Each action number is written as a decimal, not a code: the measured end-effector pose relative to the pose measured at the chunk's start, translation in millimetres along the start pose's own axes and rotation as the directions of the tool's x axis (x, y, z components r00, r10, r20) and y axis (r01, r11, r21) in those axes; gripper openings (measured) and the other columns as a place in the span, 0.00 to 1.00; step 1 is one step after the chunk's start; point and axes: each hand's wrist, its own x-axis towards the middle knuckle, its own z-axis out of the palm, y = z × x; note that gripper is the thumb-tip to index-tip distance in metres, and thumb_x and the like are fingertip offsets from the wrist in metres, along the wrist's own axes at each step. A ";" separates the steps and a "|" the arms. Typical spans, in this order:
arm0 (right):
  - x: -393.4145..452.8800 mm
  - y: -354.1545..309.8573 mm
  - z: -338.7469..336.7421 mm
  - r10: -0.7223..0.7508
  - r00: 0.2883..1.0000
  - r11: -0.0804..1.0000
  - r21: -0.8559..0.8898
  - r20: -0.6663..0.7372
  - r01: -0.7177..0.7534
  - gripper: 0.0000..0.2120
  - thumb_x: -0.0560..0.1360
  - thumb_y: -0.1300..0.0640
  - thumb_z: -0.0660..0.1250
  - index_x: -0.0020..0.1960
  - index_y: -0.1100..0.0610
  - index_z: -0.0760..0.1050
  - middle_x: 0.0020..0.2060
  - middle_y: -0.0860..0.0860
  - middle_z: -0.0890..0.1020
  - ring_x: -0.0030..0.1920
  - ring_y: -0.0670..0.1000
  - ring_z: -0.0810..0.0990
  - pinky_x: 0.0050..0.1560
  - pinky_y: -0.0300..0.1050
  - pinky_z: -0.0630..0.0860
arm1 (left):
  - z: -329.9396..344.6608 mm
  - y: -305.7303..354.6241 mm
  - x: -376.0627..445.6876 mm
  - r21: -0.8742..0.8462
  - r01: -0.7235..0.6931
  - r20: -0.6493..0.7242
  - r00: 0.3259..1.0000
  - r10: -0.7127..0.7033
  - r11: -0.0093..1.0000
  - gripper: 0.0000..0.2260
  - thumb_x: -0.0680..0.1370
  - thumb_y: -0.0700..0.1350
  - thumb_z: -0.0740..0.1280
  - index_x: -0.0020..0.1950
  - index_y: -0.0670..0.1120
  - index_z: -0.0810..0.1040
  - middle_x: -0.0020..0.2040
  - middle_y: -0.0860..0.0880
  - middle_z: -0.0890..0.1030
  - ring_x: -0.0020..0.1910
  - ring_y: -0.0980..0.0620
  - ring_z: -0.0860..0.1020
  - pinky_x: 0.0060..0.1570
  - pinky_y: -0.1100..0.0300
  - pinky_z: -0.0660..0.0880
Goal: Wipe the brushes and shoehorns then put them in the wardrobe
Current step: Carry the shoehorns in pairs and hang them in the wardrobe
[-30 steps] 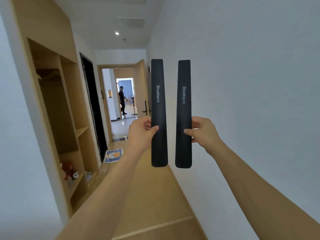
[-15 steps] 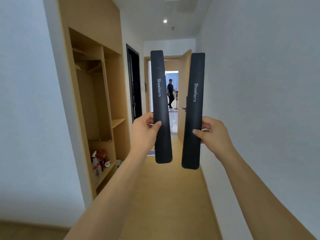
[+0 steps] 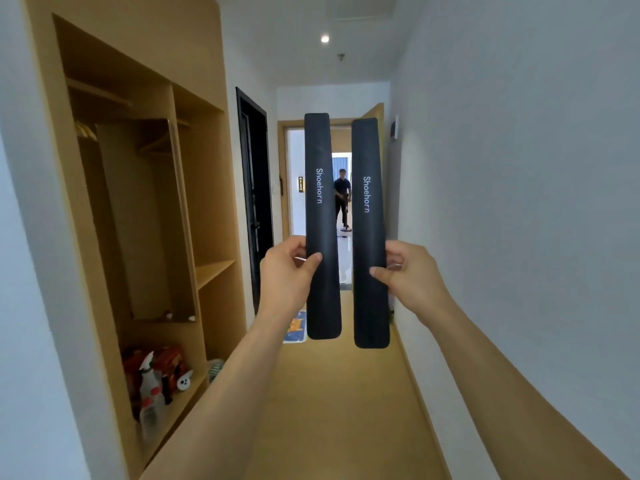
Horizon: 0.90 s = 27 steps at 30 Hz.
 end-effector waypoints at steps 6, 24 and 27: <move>105.0 60.2 48.7 0.000 1.000 1.000 0.011 0.026 0.000 0.14 0.76 0.64 0.71 0.55 0.46 0.78 0.49 0.42 0.83 0.50 0.43 0.81 0.54 0.44 0.80 | 30.7 -73.5 90.2 -0.005 -0.003 -0.002 1.000 0.003 1.000 0.10 0.78 0.42 0.70 0.59 0.46 0.80 0.50 0.52 0.83 0.49 0.55 0.81 0.49 0.59 0.81; 465.5 277.9 222.8 -0.059 0.948 0.952 0.304 0.313 -0.041 0.12 0.75 0.65 0.72 0.51 0.49 0.81 0.47 0.50 0.85 0.50 0.55 0.84 0.53 0.58 0.82 | 107.8 -303.4 367.3 0.241 0.113 -0.160 0.984 -0.075 0.964 0.07 0.77 0.42 0.70 0.55 0.47 0.80 0.48 0.52 0.83 0.48 0.58 0.81 0.50 0.58 0.81; 517.2 299.4 255.9 -0.089 0.928 0.937 0.346 0.362 -0.045 0.13 0.75 0.65 0.72 0.48 0.46 0.81 0.44 0.47 0.86 0.48 0.54 0.85 0.48 0.54 0.84 | 109.7 -336.8 408.6 0.267 0.139 -0.202 0.976 -0.086 0.953 0.07 0.77 0.42 0.71 0.54 0.49 0.80 0.47 0.55 0.83 0.46 0.62 0.81 0.46 0.64 0.79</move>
